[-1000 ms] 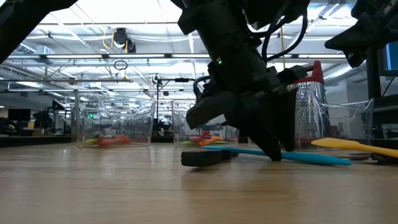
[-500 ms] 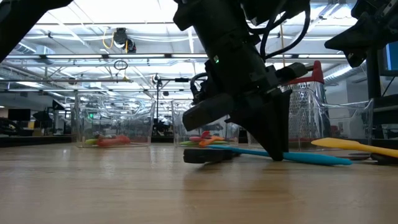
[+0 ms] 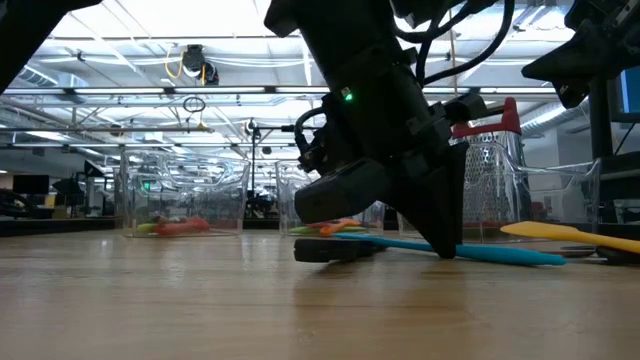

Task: Pick & Place Kitchen Items
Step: Put the blue spatula into the middle bin

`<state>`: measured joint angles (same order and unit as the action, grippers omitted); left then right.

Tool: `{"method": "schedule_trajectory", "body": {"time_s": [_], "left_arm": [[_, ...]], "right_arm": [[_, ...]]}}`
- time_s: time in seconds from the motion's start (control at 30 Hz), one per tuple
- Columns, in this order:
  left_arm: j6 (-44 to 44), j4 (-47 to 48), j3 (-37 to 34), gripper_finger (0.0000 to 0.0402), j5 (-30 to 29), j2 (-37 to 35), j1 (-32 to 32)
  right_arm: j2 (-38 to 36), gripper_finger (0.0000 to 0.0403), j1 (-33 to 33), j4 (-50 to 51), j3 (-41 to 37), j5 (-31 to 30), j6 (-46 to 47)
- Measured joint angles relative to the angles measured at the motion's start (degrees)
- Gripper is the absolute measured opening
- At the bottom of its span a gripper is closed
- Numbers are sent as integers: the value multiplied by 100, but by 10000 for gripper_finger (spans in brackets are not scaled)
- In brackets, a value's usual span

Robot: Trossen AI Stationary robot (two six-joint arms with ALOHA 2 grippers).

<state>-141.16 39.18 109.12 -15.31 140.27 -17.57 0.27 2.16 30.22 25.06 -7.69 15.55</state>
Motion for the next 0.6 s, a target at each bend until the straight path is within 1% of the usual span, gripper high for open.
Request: {"method": "schedule_trajectory", "body": {"time_s": [0.17, 0.3, 0.47, 0.6], "left_arm": [[2, -9, 0, 3, 24, -3, -4], [56, -18, 0, 13, 44, -3, -4], [271, -251, -13, 40, -50, 2, 32], [399, -316, -15, 77, -50, 8, 55]], "right_arm": [[0, 4, 0, 0, 0, -2, 0], [1, 4, 0, 0, 0, -2, 0], [0, 4, 1, 0, 0, -2, 0], [0, 4, 0, 0, 0, -2, 0]]}}
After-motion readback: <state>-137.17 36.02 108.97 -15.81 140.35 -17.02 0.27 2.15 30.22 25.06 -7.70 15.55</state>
